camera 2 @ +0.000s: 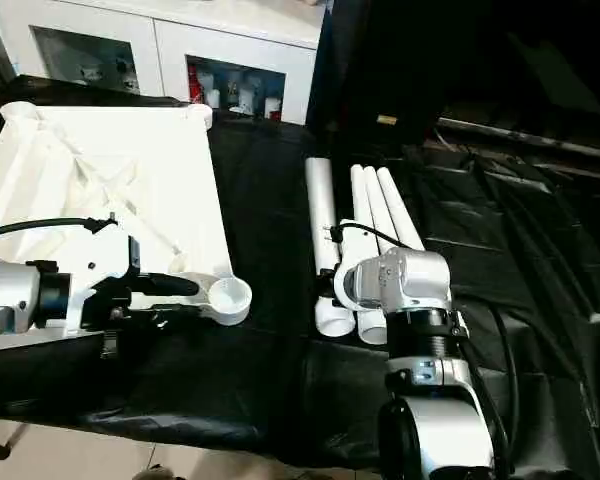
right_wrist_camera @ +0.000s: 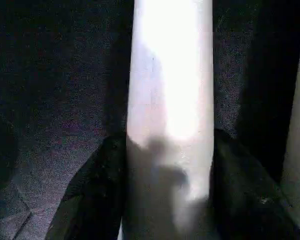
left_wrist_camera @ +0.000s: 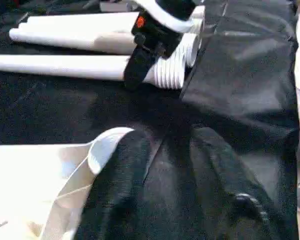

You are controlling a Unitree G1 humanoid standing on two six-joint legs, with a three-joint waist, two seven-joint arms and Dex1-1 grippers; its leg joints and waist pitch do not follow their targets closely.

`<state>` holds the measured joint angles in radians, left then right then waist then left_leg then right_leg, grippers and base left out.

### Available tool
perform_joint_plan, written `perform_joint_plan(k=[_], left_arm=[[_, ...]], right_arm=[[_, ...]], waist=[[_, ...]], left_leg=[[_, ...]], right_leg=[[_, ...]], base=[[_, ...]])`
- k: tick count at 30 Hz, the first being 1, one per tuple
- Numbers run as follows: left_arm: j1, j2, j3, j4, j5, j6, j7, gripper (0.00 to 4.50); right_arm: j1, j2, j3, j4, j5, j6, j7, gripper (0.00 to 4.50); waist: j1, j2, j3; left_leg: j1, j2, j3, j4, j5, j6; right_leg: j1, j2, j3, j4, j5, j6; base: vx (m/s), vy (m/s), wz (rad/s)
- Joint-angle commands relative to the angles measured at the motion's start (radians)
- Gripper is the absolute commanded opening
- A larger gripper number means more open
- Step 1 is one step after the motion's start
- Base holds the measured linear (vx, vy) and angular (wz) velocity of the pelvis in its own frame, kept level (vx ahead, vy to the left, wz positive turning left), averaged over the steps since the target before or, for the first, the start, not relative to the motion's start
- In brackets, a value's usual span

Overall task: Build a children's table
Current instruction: Pick table leg

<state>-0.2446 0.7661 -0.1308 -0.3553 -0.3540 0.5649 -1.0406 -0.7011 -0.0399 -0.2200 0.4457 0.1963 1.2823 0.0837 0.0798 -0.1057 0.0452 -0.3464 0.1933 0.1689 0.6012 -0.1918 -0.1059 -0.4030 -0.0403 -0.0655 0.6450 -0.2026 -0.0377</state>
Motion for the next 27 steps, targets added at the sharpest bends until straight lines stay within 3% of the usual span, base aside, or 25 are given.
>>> perform_joint_plan(k=[1,2,3,4,8,9,11,14,15,16,17,19,21,22,23,24,27], left_arm=[[-0.027,-0.025,-0.005,-0.033,-0.023,0.030,0.030,2.06],[-0.037,-0.032,-0.004,-0.035,-0.022,0.031,0.038,2.32],[-0.043,-0.035,-0.005,-0.035,-0.020,0.029,0.042,2.36],[-0.061,-0.038,-0.007,-0.027,-0.020,0.053,0.052,2.36],[-0.112,-0.096,0.006,0.038,-0.007,0.105,0.132,2.59],[-0.130,-0.141,0.023,0.073,-0.024,0.145,0.175,2.73],[-0.130,-0.159,0.036,0.077,-0.057,0.168,0.177,2.81],[-0.129,-0.183,0.056,0.081,-0.090,0.184,0.185,3.06],[-0.141,-0.262,0.092,0.123,-0.137,0.179,0.228,3.14],[-0.160,-0.308,0.111,0.154,-0.148,0.172,0.265,3.17],[-0.160,-0.308,0.111,0.154,-0.148,0.172,0.265,3.21],[-0.248,-0.421,0.173,0.264,-0.157,0.207,0.395,3.46],[-0.308,-0.469,0.204,0.342,-0.146,0.201,0.463,3.55],[-0.318,-0.476,0.211,0.356,-0.148,0.199,0.469,3.57],[-0.354,-0.503,0.237,0.402,-0.173,0.190,0.484,3.78],[-0.372,-0.518,0.252,0.422,-0.196,0.188,0.488,3.96],[-0.412,-0.577,0.312,0.446,-0.297,0.239,0.503,4.09]], right_arm=[[0.001,-0.004,-0.014,0.043,0.011,0.001,-0.003,1.96],[-0.005,-0.007,-0.018,0.047,0.012,0.001,-0.001,1.93],[-0.008,-0.008,-0.021,0.049,0.012,0.001,0.000,1.93],[-0.013,-0.011,-0.030,0.047,0.018,-0.001,0.005,1.93],[-0.011,-0.018,-0.045,0.014,0.045,-0.020,0.039,1.91],[0.003,-0.025,-0.035,-0.022,0.063,-0.049,0.079,1.91],[0.014,-0.025,-0.035,-0.048,0.078,-0.072,0.104,1.91],[0.031,-0.025,-0.029,-0.079,0.096,-0.105,0.140,1.91],[0.093,-0.032,-0.010,-0.162,0.139,-0.227,0.262,1.91],[0.123,-0.039,-0.006,-0.203,0.159,-0.279,0.322,1.91],[0.123,-0.039,-0.006,-0.203,0.159,-0.279,0.322,1.91],[0.170,-0.067,-0.007,-0.281,0.208,-0.322,0.431,1.91],[0.185,-0.083,-0.028,-0.324,0.263,-0.313,0.501,1.90],[0.188,-0.085,-0.034,-0.332,0.275,-0.314,0.515,1.90],[0.201,-0.093,-0.053,-0.375,0.328,-0.305,0.576,1.90],[0.211,-0.098,-0.060,-0.401,0.357,-0.300,0.610,1.90],[0.239,-0.114,-0.052,-0.454,0.413,-0.303,0.683,1.90]], waist=[[-0.002,0.029,-0.048],[0.000,0.030,-0.047],[0.000,0.029,-0.047],[0.001,0.034,-0.047],[0.003,0.030,-0.049],[0.006,0.029,-0.051],[0.008,0.026,-0.055],[0.009,0.027,-0.056],[0.010,0.024,-0.056],[0.017,0.024,-0.056],[0.021,0.023,-0.058],[0.020,0.017,-0.056],[0.032,0.019,-0.057],[0.031,0.012,-0.054],[0.033,0.006,-0.052],[0.035,0.008,-0.054],[0.036,0.002,-0.057]], left_leg=[[0.007,0.031,-0.009,-0.077,-0.181,-0.089],[0.008,0.031,-0.009,-0.076,-0.185,-0.089],[0.008,0.030,-0.009,-0.077,-0.189,-0.088],[0.008,0.029,-0.011,-0.077,-0.193,-0.088],[0.007,0.029,-0.010,-0.074,-0.185,-0.089],[0.008,0.029,-0.008,-0.073,-0.177,-0.081],[-0.002,0.029,-0.009,-0.072,-0.131,-0.070],[-0.001,0.031,-0.009,-0.071,-0.096,-0.062],[-0.005,0.028,-0.006,-0.070,-0.095,-0.056],[-0.006,0.032,-0.005,-0.066,-0.105,-0.042],[0.000,0.033,-0.005,-0.066,-0.092,-0.028],[-0.004,0.032,-0.005,-0.068,-0.089,-0.014],[0.009,0.032,-0.004,-0.064,-0.119,-0.003],[-0.005,0.030,-0.009,-0.068,-0.108,0.000],[-0.003,0.032,-0.009,-0.068,-0.114,0.001],[-0.002,0.030,-0.007,-0.065,-0.107,0.006],[-0.008,0.031,-0.007,-0.063,-0.075,0.018]], right_leg=[[0.043,-0.089,0.062,-0.086,-0.278,-0.053],[0.042,-0.088,0.062,-0.087,-0.283,-0.054],[0.042,-0.088,0.062,-0.088,-0.288,-0.053],[0.042,-0.088,0.061,-0.088,-0.296,-0.051],[0.045,-0.084,0.060,-0.087,-0.282,-0.045],[0.044,-0.086,0.061,-0.088,-0.266,-0.048],[0.054,-0.089,0.061,-0.081,-0.220,-0.058],[0.054,-0.086,0.060,-0.075,-0.139,-0.082],[0.057,-0.086,0.060,-0.076,-0.126,-0.087],[0.060,-0.093,0.062,-0.080,-0.119,-0.090],[0.058,-0.090,0.061,-0.078,-0.100,-0.097],[0.061,-0.086,0.059,-0.080,-0.098,-0.100],[0.055,-0.088,0.060,-0.087,-0.136,-0.097],[0.066,-0.091,0.059,-0.088,-0.161,-0.084],[0.062,-0.093,0.057,-0.095,-0.218,-0.063],[0.062,-0.094,0.058,-0.096,-0.233,-0.059],[0.066,-0.094,0.057,-0.091,-0.192,-0.075]], base=[[0.000,0.000,0.00],[0.000,0.000,0.00],[0.000,0.000,0.00],[0.000,0.000,0.00],[0.000,0.000,0.00],[0.000,0.000,0.00],[0.000,0.000,0.00],[0.000,0.000,0.00],[0.000,0.000,0.00],[0.000,0.000,0.00],[0.000,0.000,0.00],[0.000,0.000,0.00],[0.000,0.000,0.00],[0.000,0.000,0.00],[0.000,0.000,0.00],[0.000,0.000,0.00],[0.000,0.000,0.00]])
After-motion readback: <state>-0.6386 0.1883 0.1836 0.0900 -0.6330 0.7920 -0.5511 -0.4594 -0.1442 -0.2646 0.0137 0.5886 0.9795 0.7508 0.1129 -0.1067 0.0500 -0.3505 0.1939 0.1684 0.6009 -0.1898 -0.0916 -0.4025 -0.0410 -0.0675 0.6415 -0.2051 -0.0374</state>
